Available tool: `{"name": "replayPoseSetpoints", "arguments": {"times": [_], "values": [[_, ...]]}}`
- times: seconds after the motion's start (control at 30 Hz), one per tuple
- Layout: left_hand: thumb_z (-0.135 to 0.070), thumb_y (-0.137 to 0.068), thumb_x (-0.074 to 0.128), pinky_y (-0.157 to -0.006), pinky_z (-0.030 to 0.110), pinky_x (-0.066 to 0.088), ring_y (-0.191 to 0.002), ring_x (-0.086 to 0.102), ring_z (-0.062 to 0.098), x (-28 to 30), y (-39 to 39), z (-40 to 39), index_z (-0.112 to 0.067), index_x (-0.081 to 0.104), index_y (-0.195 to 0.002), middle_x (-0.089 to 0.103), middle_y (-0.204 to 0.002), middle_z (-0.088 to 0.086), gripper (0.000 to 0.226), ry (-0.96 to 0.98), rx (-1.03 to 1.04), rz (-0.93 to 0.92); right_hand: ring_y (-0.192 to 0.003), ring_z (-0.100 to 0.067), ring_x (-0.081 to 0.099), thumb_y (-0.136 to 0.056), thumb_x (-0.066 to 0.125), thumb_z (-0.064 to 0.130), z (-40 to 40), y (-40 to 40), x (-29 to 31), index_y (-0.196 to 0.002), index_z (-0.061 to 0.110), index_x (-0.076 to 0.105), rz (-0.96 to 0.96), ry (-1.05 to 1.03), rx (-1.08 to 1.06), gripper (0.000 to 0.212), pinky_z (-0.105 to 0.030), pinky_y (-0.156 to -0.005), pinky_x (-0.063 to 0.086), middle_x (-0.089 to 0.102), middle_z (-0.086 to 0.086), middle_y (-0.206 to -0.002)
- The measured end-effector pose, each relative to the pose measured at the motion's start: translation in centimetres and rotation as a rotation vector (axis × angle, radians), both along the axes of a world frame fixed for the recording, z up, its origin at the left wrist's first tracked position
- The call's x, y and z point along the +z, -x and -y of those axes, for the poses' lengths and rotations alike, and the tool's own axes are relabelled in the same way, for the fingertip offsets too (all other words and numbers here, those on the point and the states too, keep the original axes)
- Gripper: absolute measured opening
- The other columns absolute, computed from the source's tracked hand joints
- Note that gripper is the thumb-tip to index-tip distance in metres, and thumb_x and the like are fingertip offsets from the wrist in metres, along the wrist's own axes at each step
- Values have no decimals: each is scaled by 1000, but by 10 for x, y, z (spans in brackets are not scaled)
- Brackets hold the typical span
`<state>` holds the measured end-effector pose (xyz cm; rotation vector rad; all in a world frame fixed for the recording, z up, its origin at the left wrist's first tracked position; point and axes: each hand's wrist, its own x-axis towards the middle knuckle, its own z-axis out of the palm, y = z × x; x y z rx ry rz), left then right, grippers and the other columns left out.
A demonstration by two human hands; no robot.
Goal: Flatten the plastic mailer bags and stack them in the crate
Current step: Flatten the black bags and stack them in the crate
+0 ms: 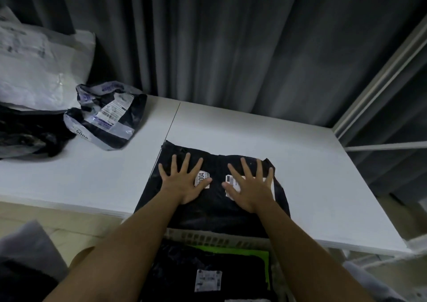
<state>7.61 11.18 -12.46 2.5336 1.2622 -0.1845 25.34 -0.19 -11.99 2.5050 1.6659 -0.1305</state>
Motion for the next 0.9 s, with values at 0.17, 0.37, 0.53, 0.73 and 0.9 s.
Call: {"name": "replayPoseSetpoints", "arguments": {"times": [0.17,0.37,0.53,0.73,0.9], "values": [[-80,-82,12,-108,67,-10,-142,-27,32,-11,0,-4,-46,-18,-146,-27,-156,-3,78,24,63,10,-144,-36,-21,-82,11,80,0,-7,-14,-147,50,-9,-135,0,-111,74,-66,-109,-10,-18,4,-160],[-83,-77,9,-107,68,-11,-141,-30,31,-20,1,-2,-45,-21,-145,-29,-155,-3,82,18,102,22,-144,-33,-23,-82,13,80,0,-6,-27,-145,52,-12,-201,-41,-135,74,-66,-109,-11,-20,7,-159],[-84,-75,5,-105,67,-14,-140,-30,30,-25,0,-2,-45,-23,-144,-30,-155,-2,84,19,116,29,-143,-30,-26,-81,14,81,1,-6,-35,-144,53,-14,-238,-43,-157,74,-65,-110,-13,-23,9,-158],[-84,-74,4,-105,68,-16,-141,-29,31,-28,0,-1,-44,-24,-144,-29,-155,-1,85,1,122,1,-142,-30,-27,-81,15,82,0,-6,-35,-144,54,-13,-249,-20,-159,74,-65,-109,-15,-25,9,-157],[-84,-75,4,-104,67,-16,-141,-30,31,-30,0,-1,-42,-25,-144,-29,-155,0,85,-8,125,-14,-143,-34,-25,-82,16,81,-6,-8,-25,-146,51,-10,-243,56,-165,75,-65,-108,-15,-23,5,-158]]}}
